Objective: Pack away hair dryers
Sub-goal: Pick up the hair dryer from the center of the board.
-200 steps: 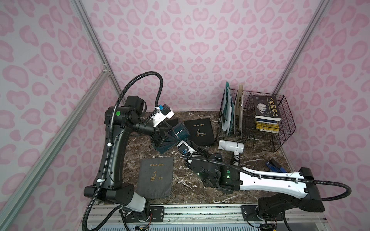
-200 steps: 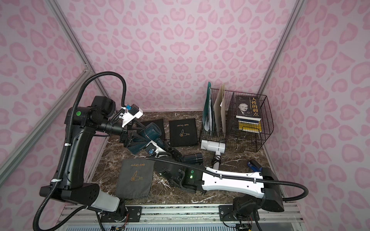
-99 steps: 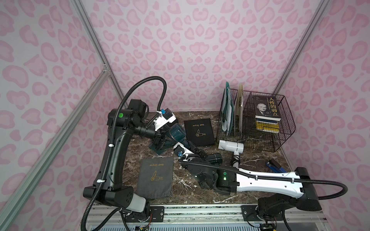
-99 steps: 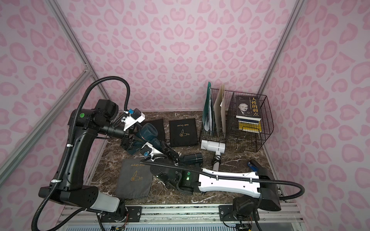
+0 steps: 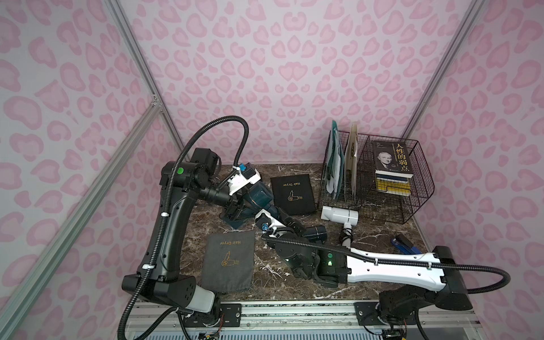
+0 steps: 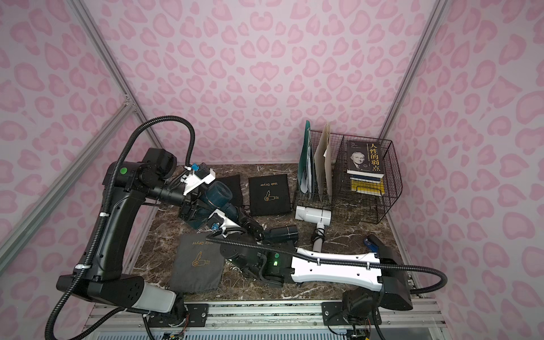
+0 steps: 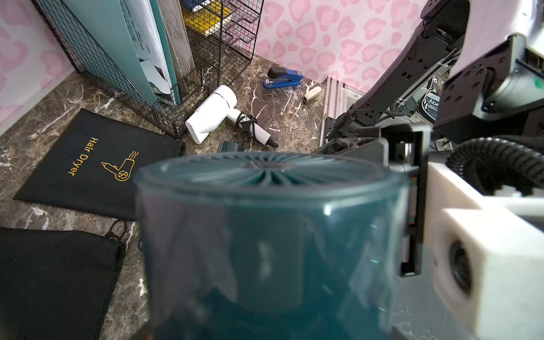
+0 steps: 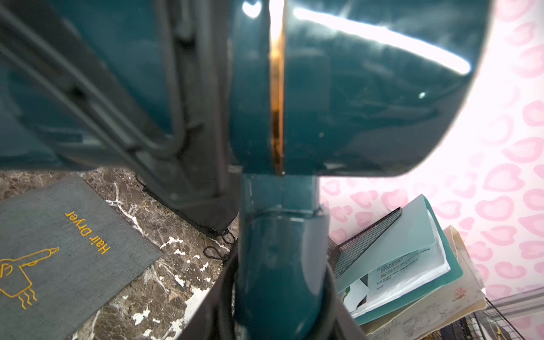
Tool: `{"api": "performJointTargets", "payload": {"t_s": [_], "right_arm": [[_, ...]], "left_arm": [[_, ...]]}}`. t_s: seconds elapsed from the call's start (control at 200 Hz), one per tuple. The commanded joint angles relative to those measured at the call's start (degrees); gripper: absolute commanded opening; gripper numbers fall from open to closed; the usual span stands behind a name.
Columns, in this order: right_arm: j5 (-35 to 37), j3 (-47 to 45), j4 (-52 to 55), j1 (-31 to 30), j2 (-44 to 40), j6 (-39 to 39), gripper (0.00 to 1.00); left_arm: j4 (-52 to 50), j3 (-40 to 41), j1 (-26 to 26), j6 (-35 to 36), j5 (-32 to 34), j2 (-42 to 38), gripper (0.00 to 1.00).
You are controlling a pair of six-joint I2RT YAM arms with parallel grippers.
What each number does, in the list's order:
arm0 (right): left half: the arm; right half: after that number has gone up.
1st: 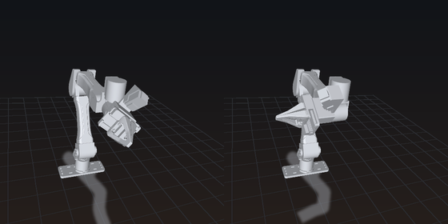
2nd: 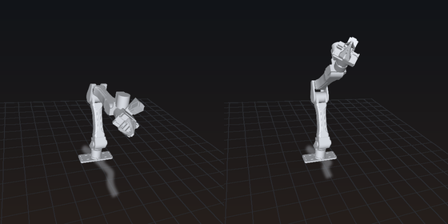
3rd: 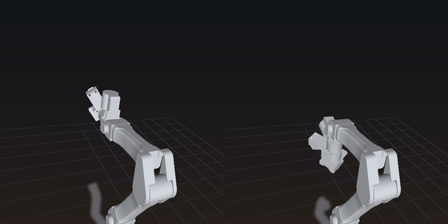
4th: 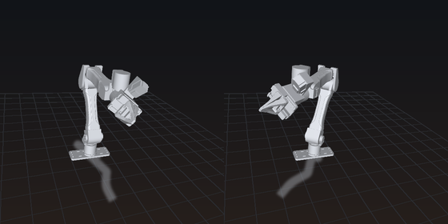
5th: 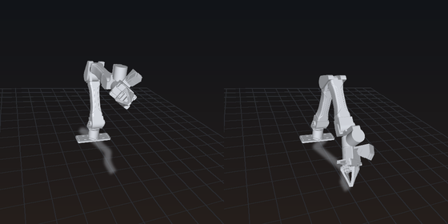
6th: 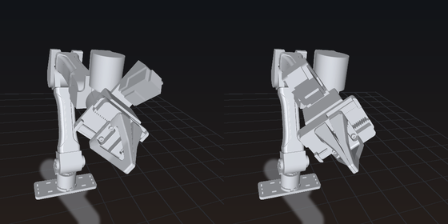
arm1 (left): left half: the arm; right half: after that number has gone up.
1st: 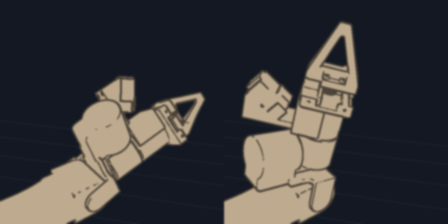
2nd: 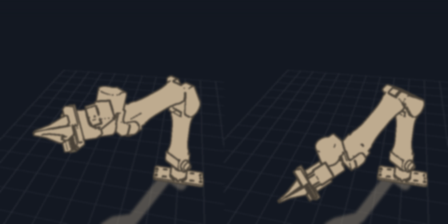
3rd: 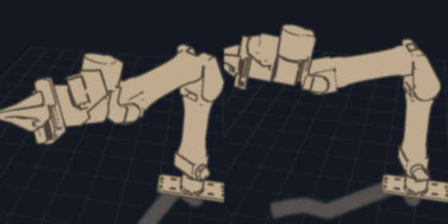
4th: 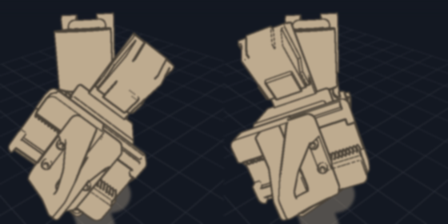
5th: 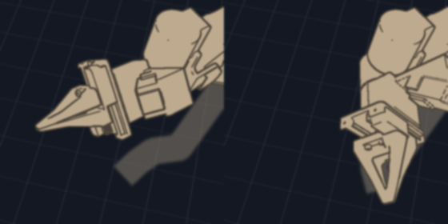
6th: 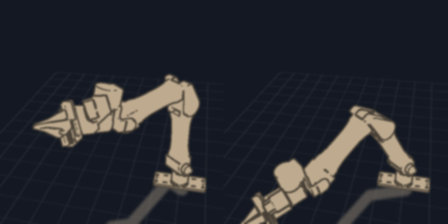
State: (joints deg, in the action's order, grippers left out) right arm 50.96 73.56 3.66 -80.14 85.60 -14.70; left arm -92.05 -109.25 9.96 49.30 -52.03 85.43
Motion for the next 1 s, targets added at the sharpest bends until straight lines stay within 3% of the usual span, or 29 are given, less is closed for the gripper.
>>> {"api": "performJointTargets", "payload": {"t_s": [0.0, 0.07, 0.335, 0.415, 0.54, 0.62, 0.86, 1.0], "right_arm": [[-0.2, 0.93, 0.4, -0.02, -0.09, 2.67, 0.65], [-1.12, 1.71, 3.81, 0.22, -0.38, 4.97, 0.77], [-13.16, 5.8, 17.4, 2.07, -3.81, 13.52, 0.83], [-22.64, 6.35, 20.11, 4.38, -6.46, 15.21, 0.83], [-45.59, 6.41, 21.83, 12.14, -11.42, 18.11, 0.82], [-56.26, 6.19, 22.35, 16.74, -13.66, 18.57, 0.82], [-75.32, 5.14, 24.34, 26.6, -17.84, 17.79, 0.81], [-80.83, 4.93, 23.96, 28.21, -18.28, 17.77, 0.81]], "left_arm": [[-12.8, -0.77, -0.03, -0.02, -1.28, -0.13, 0.02], [-12.8, -1.17, -0.02, 0.57, -0.77, -0.33, 0.02], [-12.77, -2.81, 0.0, 2.19, 0.82, -0.78, 0.02], [-12.8, -2.75, -0.01, 2.74, 0.74, -1.21, 0.02], [-12.78, -2.28, 0.05, 3.86, -0.51, -2.17, 0.02], [-12.76, -2.37, -0.02, 3.67, -1.7, -2.59, 0.02], [-12.79, -2.84, 0.11, 2.36, -6.19, -4.1, 0.02], [-12.76, -3.51, 0.22, 0.7, -9.44, -4.09, 0.02]]}}
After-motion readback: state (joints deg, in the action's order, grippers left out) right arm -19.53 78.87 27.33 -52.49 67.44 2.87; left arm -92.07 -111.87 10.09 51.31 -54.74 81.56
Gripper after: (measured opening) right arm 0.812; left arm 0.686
